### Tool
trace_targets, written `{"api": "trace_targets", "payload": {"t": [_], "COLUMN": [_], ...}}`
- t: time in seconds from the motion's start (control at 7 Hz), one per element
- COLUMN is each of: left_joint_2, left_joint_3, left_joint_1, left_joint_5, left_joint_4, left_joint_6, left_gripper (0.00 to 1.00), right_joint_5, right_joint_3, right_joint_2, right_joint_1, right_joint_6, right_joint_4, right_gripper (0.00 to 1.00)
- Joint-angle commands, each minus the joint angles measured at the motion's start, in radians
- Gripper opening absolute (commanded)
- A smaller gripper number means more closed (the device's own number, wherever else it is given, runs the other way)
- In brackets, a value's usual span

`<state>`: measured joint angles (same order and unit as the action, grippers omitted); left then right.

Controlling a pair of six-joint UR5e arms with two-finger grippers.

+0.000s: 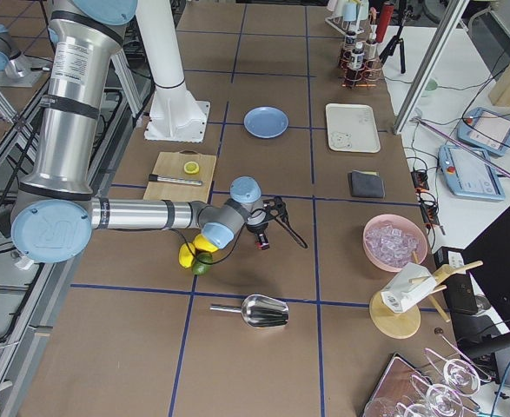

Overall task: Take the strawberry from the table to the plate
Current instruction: 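Lower the right gripper onto the red strawberry and grasp it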

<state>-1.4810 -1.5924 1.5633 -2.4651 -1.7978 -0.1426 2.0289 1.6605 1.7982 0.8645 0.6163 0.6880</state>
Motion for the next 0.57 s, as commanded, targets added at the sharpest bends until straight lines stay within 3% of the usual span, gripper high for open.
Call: {"api": "trace_targets", "payload": {"t": [0.0, 0.29, 0.43], "left_joint_2": [0.001, 0.001, 0.001], "left_joint_3": [0.000, -0.001, -0.001], "left_joint_1": [0.000, 0.000, 0.001], "left_joint_5": [0.000, 0.000, 0.000], "left_joint_4": [-0.018, -0.018, -0.018], "left_joint_6": [0.002, 0.002, 0.002], "left_gripper": [1.00, 1.00, 1.00], "right_joint_5": [-0.006, 0.003, 0.004], "right_joint_3": [-0.008, 0.071, 0.150], "right_joint_2": [0.000, -0.040, -0.121], "right_joint_1": [-0.010, -0.013, -0.015], "right_joint_6": [-0.003, 0.013, 0.060], "right_joint_4": [-0.001, 0.030, 0.191], "right_gripper": [0.00, 0.00, 0.00]}}
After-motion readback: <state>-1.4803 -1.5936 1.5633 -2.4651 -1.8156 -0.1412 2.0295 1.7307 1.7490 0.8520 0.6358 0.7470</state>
